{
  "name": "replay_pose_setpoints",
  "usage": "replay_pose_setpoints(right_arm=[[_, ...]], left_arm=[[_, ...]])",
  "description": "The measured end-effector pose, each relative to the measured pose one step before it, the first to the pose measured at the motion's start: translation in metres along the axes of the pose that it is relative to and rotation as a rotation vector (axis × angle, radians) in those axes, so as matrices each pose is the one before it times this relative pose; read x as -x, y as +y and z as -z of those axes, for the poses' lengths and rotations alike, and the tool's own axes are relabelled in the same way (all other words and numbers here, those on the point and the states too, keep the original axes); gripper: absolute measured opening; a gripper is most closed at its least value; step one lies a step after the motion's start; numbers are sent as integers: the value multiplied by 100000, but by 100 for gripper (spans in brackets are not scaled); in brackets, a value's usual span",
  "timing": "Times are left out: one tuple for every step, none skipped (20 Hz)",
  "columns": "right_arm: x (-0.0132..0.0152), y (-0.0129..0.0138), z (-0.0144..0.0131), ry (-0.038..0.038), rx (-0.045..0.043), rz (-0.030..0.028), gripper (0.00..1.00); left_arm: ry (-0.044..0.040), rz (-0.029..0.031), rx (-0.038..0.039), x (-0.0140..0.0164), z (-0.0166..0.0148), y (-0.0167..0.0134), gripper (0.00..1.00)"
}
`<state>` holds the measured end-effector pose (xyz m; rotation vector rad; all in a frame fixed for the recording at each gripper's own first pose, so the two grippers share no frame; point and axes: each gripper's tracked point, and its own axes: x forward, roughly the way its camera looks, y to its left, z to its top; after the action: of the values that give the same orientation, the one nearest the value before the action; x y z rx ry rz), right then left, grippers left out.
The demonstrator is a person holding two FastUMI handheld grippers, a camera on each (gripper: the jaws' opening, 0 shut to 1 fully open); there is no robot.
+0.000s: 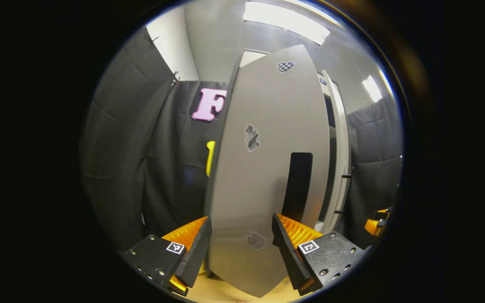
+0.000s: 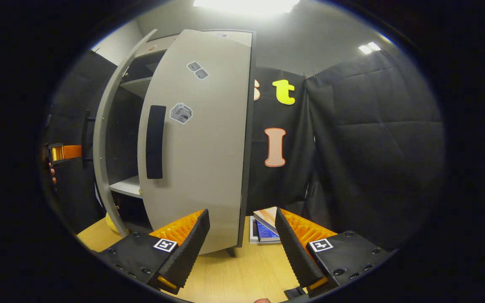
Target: Grab one shoe with the right hand and put it into the shoe cabinet, grab the other shoe with the left hand and put it into the shoe cabinet; then close the right door with the right hand and the left door with the left hand.
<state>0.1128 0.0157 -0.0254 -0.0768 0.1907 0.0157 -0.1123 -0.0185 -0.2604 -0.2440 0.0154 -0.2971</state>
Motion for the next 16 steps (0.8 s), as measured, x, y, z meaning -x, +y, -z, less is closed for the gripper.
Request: replay_pose_setpoints(right_arm=[[121, -257, 229, 398, 153, 301, 98], [87, -221, 153, 423, -40, 32, 98], [20, -100, 125, 352, -63, -153, 98], [37, -105, 82, 249, -64, -41, 96], [15, 71, 144, 162, -134, -414, 96], [-80, 182, -48, 163, -220, -695, 98], [17, 125, 11, -158, -89, -628, 97], [44, 204, -221, -717, -218, -477, 98], [96, 463, -223, -792, -427, -875, 98], [33, 512, -247, -607, -594, -1117, 98], [47, 474, -185, -628, -522, -903, 98], [125, 489, -259, -724, -376, -943, 98], [162, 517, -164, -703, -209, -960, 98], [243, 513, -248, -626, 25, -856, 98], [201, 545, -78, -552, 302, -680, 98], [326, 463, -215, -584, 397, -508, 98]], left_arm=[[724, 508, -370, -718, 373, -507, 78], [1231, -275, -764, -503, 365, -318, 78], [-1520, -387, -532, -254, -163, -208, 78], [-25, 159, -430, -277, -79, -211, 77], [-252, -92, -339, -299, -186, 185, 78], [511, -1144, -1122, -24, 13, 242, 79], [598, -1261, -1207, 230, 190, 506, 79], [338, -926, -698, 397, 16, 609, 79], [7, -736, -286, 637, -5, 613, 79], [8, -766, -654, 669, -143, 613, 79], [52, -1345, -1358, 959, -100, 788, 79], [-48, -1486, -1792, 1049, -141, 883, 79], [-57, -1480, -1869, 1053, -71, 949, 79], [-49, -1328, -1657, 791, 1, 720, 79], [144, -1333, -1577, 914, -40, 824, 77], [-11, -1221, -1269, 1038, 29, 803, 78]])
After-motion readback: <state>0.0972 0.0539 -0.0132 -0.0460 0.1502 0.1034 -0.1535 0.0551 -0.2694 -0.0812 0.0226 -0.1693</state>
